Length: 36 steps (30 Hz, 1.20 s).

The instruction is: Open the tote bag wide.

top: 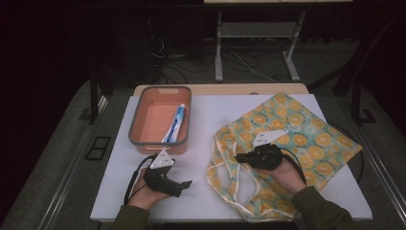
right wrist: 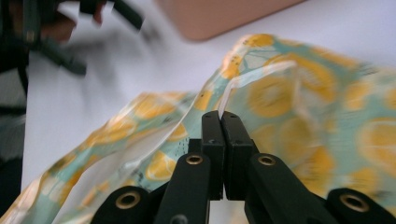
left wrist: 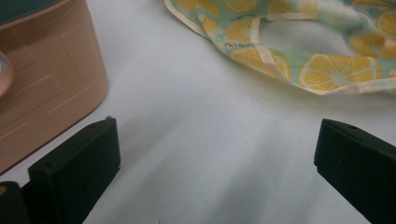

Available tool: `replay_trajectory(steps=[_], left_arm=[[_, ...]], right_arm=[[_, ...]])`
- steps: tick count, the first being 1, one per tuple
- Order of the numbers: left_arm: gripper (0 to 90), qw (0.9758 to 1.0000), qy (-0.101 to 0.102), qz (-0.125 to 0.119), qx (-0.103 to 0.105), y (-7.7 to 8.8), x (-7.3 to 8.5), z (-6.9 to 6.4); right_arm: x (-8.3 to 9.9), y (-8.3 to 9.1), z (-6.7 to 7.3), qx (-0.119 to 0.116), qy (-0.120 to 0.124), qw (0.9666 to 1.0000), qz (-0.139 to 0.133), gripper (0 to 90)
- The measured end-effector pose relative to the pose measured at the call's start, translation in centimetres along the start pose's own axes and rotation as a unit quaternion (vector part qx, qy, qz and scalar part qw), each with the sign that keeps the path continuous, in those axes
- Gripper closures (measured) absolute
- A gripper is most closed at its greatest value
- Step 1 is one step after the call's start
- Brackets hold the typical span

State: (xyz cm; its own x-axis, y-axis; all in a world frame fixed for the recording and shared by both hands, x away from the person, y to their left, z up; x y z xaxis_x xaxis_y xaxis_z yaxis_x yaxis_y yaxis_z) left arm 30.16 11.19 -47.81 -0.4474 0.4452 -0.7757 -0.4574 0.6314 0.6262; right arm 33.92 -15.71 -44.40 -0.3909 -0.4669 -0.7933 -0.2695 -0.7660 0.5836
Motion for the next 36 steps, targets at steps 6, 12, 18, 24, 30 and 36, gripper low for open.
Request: replay_trajectory(steps=[6, 12, 18, 24, 30, 36], left_arm=[[0.0, 1.0000, 0.003, -0.001, -0.002, 0.1, 0.0, 0.1], [0.0, 1.0000, 0.003, 0.001, -0.003, 0.0, 0.0, 0.1], [0.0, 1.0000, 0.004, 0.007, -0.003, -0.1, 0.1, 0.1], [0.0, 0.9999, 0.005, 0.010, -0.001, -0.2, 0.2, 0.0], [0.0, 0.9999, 0.005, 0.012, 0.001, -0.2, 0.2, 0.0], [0.0, 0.9999, 0.005, 0.012, 0.002, -0.2, 0.2, -0.1]], right_arm=[[-1.1, 4.2, -3.6, 0.026, -0.046, 0.9964, -0.066, 88.7], [0.2, 7.0, -7.6, 0.083, -0.081, 0.9903, -0.076, 88.7], [4.1, 7.1, -12.2, 0.129, -0.143, 0.9807, -0.034, 88.7], [6.3, 5.8, -13.2, 0.137, -0.162, 0.9770, 0.017, 82.5], [3.5, 8.5, -10.9, 0.128, -0.134, 0.9821, -0.037, 58.3], [2.1, 8.9, -5.7, 0.085, -0.077, 0.9929, -0.031, 49.8]])
Point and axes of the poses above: each handheld gripper's, and its own axes: y roughly backward along the jaws, x roughly out of its underside, z roughly to its left, the point moved 6 cm from there along -y, roughly forward along the jaws, and after that the axes turned 2 degrees about -x, right-handed, at the moved point
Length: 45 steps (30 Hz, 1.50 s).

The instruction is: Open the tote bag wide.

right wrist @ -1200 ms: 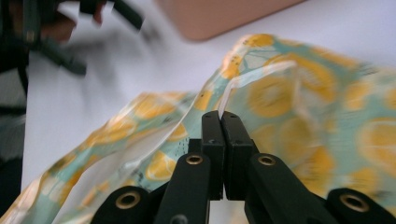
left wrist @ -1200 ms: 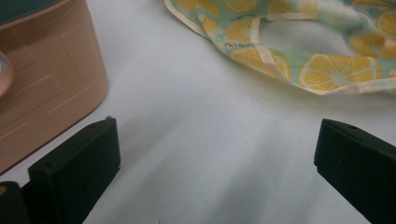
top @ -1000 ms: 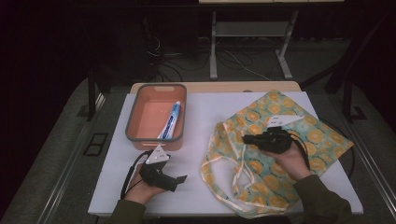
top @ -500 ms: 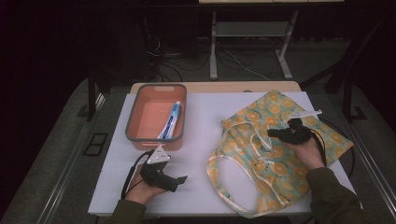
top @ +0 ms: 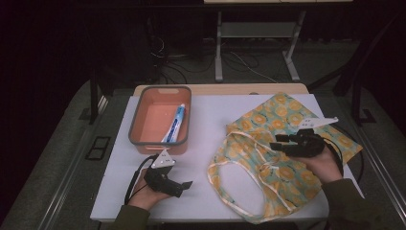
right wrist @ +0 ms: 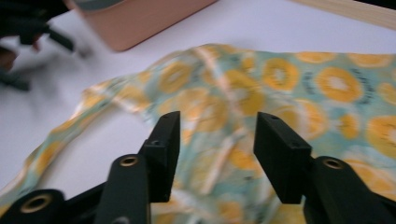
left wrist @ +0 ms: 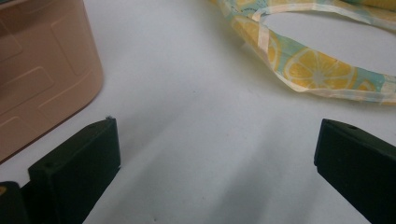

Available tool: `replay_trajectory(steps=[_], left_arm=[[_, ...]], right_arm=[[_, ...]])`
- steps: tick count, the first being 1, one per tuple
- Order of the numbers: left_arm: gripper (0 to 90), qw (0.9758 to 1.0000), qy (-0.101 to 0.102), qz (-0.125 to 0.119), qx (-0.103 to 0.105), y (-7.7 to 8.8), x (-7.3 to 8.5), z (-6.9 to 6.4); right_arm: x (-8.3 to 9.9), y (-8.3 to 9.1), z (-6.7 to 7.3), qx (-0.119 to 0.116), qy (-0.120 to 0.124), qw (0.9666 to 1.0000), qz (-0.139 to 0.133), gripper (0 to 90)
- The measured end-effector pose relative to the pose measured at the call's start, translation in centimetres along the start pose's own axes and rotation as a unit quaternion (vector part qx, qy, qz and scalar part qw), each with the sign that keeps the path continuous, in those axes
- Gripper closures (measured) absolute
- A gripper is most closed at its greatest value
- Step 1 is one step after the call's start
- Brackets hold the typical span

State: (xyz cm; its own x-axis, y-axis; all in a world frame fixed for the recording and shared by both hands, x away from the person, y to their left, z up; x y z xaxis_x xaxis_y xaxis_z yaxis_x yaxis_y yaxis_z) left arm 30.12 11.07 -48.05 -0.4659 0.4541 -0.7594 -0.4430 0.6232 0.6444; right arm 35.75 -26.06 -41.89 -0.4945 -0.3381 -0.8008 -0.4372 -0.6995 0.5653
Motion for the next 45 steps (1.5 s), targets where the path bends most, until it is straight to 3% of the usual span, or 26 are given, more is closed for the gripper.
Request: replay_trajectory(steps=[1, 5, 8, 9, 10, 11, 12, 13, 14, 18, 20, 22, 23, 24, 26, 27, 29, 30, 31, 33, 35, 37, 38, 39, 40, 45], left_arm=[[0.0, 1.0000, 0.000, -0.001, 0.001, 0.0, 0.0, 0.0], [0.0, 1.0000, 0.001, 0.001, 0.001, -0.1, 0.0, 0.0], [0.0, 1.0000, 0.000, 0.002, 0.001, -0.1, 0.0, -0.1], [0.0, 1.0000, 0.000, 0.002, 0.001, -0.1, 0.0, -0.1], [0.0, 1.0000, 0.000, 0.002, 0.001, -0.1, 0.0, -0.1], [0.0, 1.0000, 0.000, 0.002, 0.002, -0.1, 0.0, -0.1], [0.0, 1.0000, 0.000, 0.002, 0.002, -0.1, 0.0, -0.1], [0.0, 1.0000, 0.000, 0.003, 0.001, -0.1, 0.0, -0.1], [0.0, 1.0000, 0.000, 0.002, 0.001, -0.1, 0.0, -0.1], [0.0, 1.0000, 0.001, 0.002, 0.001, 0.0, 0.0, 0.0], [0.0, 1.0000, 0.001, 0.002, 0.001, 0.0, 0.0, 0.0], [0.0, 1.0000, 0.001, 0.002, 0.001, -0.1, 0.0, -0.1], [0.0, 1.0000, 0.001, 0.002, 0.001, -0.1, 0.0, -0.1], [0.0, 1.0000, 0.000, 0.003, 0.001, -0.1, 0.0, -0.1], [0.0, 1.0000, -0.001, 0.003, 0.000, -0.1, 0.0, -0.1], [0.0, 1.0000, -0.001, 0.004, 0.001, -0.1, 0.0, -0.1], [0.0, 1.0000, -0.001, 0.004, 0.000, -0.1, 0.0, -0.1], [0.0, 1.0000, -0.001, 0.004, 0.000, -0.1, 0.0, -0.1], [0.0, 1.0000, -0.001, 0.004, 0.000, -0.2, 0.0, -0.1], [0.0, 1.0000, -0.001, 0.004, 0.000, -0.2, 0.0, -0.1], [0.0, 1.0000, -0.001, 0.005, 0.000, -0.2, 0.1, -0.1], [0.0, 1.0000, -0.001, 0.005, 0.001, -0.2, 0.1, -0.1], [0.0, 1.0000, -0.001, 0.005, 0.001, -0.2, 0.1, -0.1], [0.0, 1.0000, -0.001, 0.006, 0.000, -0.2, 0.1, -0.1], [0.0, 1.0000, -0.001, 0.006, 0.000, -0.2, 0.0, -0.1], [0.0, 1.0000, -0.002, 0.007, 0.000, -0.2, 0.0, -0.2]], right_arm=[[0.0, 0.0, 0.0, 0.000, 0.000, 1.0000, 0.000, 49.8], [1.5, 0.1, 3.4, -0.032, 0.023, 0.9990, 0.020, 36.1], [2.1, -0.1, 4.3, -0.044, 0.030, 0.9981, 0.029, 35.5], [3.1, -0.6, 4.9, -0.043, 0.045, 0.9964, 0.057, 39.7], [3.1, -0.6, 4.9, -0.043, 0.045, 0.9964, 0.057, 39.7], [4.1, -1.1, 5.1, -0.041, 0.061, 0.9935, 0.087, 59.3], [4.4, -1.2, 5.1, -0.042, 0.064, 0.9926, 0.094, 67.9], [4.4, -1.2, 5.1, -0.042, 0.064, 0.9926, 0.094, 67.9], [4.5, -1.0, 4.7, -0.035, 0.066, 0.9921, 0.100, 81.7], [4.1, 0.0, 3.7, -0.012, 0.060, 0.9949, 0.080, 85.3], [4.3, 1.6, 1.5, 0.027, 0.039, 0.9968, 0.065, 85.3], [4.8, 2.7, -0.3, 0.047, 0.014, 0.9972, 0.057, 85.2], [4.8, 2.7, -0.3, 0.047, 0.014, 0.9972, 0.057, 85.2], [5.6, 3.6, -2.0, 0.076, 0.000, 0.9950, 0.064, 85.2], [6.1, 3.8, -2.7, 0.086, -0.008, 0.9937, 0.071, 85.2], [7.4, 3.9, -4.1, 0.104, -0.024, 0.9896, 0.097, 84.9], [7.9, 3.8, -4.4, 0.105, -0.030, 0.9884, 0.106, 83.8], [8.8, 3.5, -5.0, 0.111, -0.041, 0.9848, 0.127, 80.9], [9.0, 3.3, -5.2, 0.111, -0.045, 0.9841, 0.131, 77.6], [8.8, 3.3, -5.2, 0.113, -0.046, 0.9844, 0.127, 71.6], [7.2, 4.0, -4.6, 0.123, -0.041, 0.9878, 0.086, 57.9], [6.4, 4.4, -4.2, 0.123, -0.039, 0.9892, 0.069, 55.6], [5.0, 4.8, -3.1, 0.112, -0.026, 0.9924, 0.042, 52.7], [5.0, 4.8, -3.1, 0.112, -0.026, 0.9924, 0.042, 52.7], [4.0, 4.6, -1.5, 0.086, -0.009, 0.9958, 0.029, 52.6], [3.8, 2.3, 0.7, 0.050, 0.027, 0.9971, 0.051, 50.5]])
Point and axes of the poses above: each handheld gripper's, and its own axes: y roughly backward along the jaws, x roughly out of its underside, z roughly to its left, the point moved 6 cm from there along -y, roughly forward along the jaws, and after that the axes turned 2 degrees about -x, right-handed, at the moved point
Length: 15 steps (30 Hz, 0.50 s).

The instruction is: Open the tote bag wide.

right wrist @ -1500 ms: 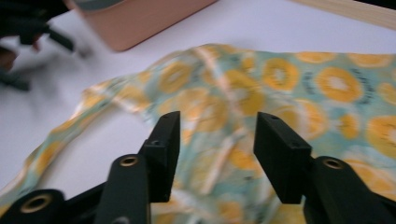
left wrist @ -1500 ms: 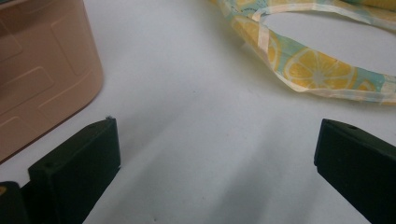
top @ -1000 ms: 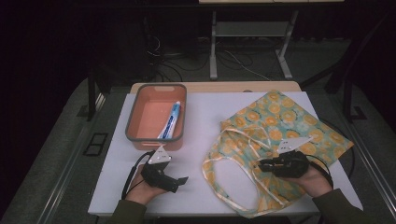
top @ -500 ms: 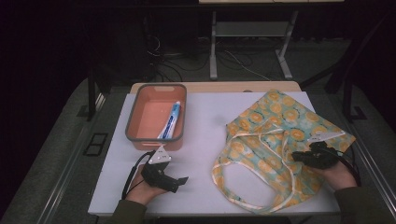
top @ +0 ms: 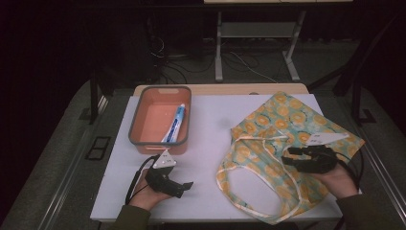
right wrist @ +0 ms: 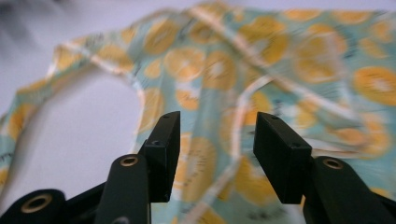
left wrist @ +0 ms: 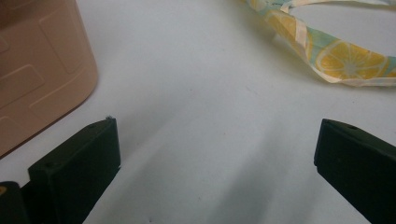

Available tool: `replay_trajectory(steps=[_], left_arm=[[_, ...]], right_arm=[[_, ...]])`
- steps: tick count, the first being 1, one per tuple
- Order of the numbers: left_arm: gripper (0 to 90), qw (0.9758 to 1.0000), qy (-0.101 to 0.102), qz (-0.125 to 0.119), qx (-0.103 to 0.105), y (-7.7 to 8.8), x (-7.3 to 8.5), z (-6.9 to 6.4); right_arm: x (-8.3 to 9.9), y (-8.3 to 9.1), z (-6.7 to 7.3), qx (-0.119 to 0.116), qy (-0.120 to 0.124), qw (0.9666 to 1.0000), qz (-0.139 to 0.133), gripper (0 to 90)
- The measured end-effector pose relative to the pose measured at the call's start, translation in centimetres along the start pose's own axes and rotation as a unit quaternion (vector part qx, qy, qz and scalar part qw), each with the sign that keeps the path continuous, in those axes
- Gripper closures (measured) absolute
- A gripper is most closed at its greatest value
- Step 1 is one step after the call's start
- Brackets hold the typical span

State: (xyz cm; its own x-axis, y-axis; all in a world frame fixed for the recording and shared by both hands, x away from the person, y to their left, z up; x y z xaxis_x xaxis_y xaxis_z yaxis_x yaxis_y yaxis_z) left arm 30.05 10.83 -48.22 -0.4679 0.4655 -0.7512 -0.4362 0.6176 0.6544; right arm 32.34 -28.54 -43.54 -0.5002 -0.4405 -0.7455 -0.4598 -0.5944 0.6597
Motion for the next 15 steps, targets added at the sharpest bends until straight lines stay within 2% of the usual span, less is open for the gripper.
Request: replay_trajectory(steps=[1, 2, 4, 5, 8, 11, 13, 14, 15], left_arm=[[0.0, 1.0000, 0.000, 0.000, 0.000, 0.0, 0.0, 0.0], [0.0, 1.0000, 0.000, 0.000, 0.000, 0.0, 0.0, 0.0], [0.0, 1.0000, 0.000, 0.000, 0.001, 0.0, 0.0, 0.0], [0.0, 1.0000, 0.000, 0.000, 0.001, 0.0, 0.0, 0.0], [0.0, 1.0000, 0.000, -0.001, 0.002, 0.0, 0.0, 0.0], [0.0, 1.0000, -0.001, 0.000, 0.003, 0.0, 0.0, -0.1], [0.0, 1.0000, 0.000, 0.000, 0.003, -0.1, 0.0, -0.1], [0.0, 1.0000, 0.001, -0.001, 0.003, -0.1, 0.0, -0.1], [0.0, 1.0000, 0.001, -0.001, 0.003, -0.1, 0.0, -0.1]], right_arm=[[0.2, -0.8, 0.3, -0.002, 0.006, 0.9999, 0.013, 49.8], [0.8, -2.6, 0.4, -0.003, 0.015, 0.9989, 0.043, 48.3], [1.0, -3.1, 0.3, -0.001, 0.019, 0.9986, 0.049, 47.2], [1.5, -4.2, 0.2, -0.001, 0.025, 0.9975, 0.066, 45.3], [1.9, -4.9, 0.0, -0.001, 0.026, 0.9967, 0.076, 42.5], [2.2, -5.5, 0.0, -0.011, 0.033, 0.9960, 0.083, 38.6], [2.4, -5.8, 0.0, -0.005, 0.037, 0.9952, 0.090, 40.4], [2.5, -5.9, -0.2, -0.004, 0.036, 0.9955, 0.087, 46.1], [2.4, -5.8, -0.6, -0.003, 0.030, 0.9965, 0.078, 60.4]])
Point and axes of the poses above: each handheld gripper's, and its own axes: y roughly backward along the jaws, x roughly out of its underside, z roughly to its left, the point moved 6 cm from there along -y, roughly forward along the jaws, and after that the axes turned 2 degrees about -x, right-handed, at the moved point
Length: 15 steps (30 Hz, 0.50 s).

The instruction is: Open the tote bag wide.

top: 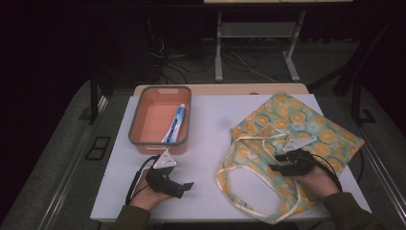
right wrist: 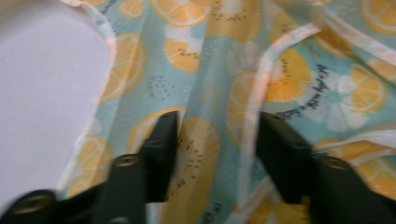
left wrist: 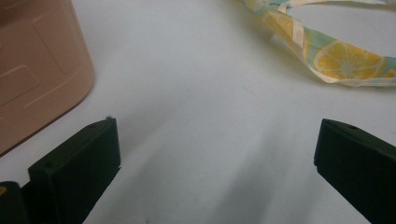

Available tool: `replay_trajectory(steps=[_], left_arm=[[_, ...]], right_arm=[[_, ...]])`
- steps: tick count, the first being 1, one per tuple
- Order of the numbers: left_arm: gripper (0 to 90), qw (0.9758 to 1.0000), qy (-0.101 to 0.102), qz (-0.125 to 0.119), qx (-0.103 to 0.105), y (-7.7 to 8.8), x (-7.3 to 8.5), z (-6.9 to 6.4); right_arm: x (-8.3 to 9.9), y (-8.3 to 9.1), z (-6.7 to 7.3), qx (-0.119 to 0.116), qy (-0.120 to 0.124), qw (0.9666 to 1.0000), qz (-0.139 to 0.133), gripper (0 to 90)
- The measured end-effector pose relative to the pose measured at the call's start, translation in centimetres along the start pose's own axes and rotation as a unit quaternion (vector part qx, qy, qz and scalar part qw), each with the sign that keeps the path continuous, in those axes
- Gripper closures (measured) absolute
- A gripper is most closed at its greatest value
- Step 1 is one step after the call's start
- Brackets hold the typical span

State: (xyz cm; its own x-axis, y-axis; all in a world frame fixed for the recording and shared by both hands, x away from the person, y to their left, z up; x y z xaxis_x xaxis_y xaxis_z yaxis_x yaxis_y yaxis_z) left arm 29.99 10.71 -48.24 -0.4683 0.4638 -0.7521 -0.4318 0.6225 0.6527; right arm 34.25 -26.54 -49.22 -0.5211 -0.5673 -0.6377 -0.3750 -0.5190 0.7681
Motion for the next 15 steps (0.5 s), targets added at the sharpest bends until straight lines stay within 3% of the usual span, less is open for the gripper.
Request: replay_trajectory(steps=[1, 3, 4, 6, 10, 15], left_arm=[[0.0, 1.0000, 0.000, 0.000, 0.000, 0.0, 0.0, 0.0], [0.0, 1.0000, 0.000, 0.001, 0.001, 0.0, 0.0, 0.0], [0.0, 1.0000, 0.001, 0.001, 0.001, -0.1, 0.0, 0.0], [0.0, 1.0000, 0.001, 0.001, 0.001, 0.0, 0.0, 0.0], [0.0, 1.0000, -0.001, 0.001, 0.002, -0.1, 0.0, 0.0], [0.0, 1.0000, -0.001, 0.000, 0.002, 0.0, 0.0, 0.0]], right_arm=[[0.0, 0.0, 0.0, 0.000, 0.000, 1.0000, 0.000, 60.4], [0.0, 0.0, -0.3, 0.000, -0.013, 0.9999, -0.010, 79.1], [0.0, 0.0, -0.3, 0.000, -0.013, 0.9999, -0.010, 79.1], [-0.1, -0.2, -0.2, -0.006, -0.022, 0.9996, -0.015, 88.1], [-0.2, -0.2, -0.2, -0.005, -0.031, 0.9994, -0.017, 89.2], [-1.0, -0.3, 0.8, -0.032, -0.041, 0.9981, -0.035, 89.2]])
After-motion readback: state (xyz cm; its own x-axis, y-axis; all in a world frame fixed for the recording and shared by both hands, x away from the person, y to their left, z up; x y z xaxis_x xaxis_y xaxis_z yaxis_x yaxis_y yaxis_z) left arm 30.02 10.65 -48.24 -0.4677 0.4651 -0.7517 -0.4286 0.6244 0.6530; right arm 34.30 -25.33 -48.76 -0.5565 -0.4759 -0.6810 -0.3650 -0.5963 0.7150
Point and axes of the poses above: each handheld gripper's, and its own axes: y roughly backward along the jaws, x roughly out of its underside, z roughly to its left, the point moved 6 cm from there along -y, roughly forward along the jaws, and after that the axes turned 2 degrees about -x, right-handed, at the moved point
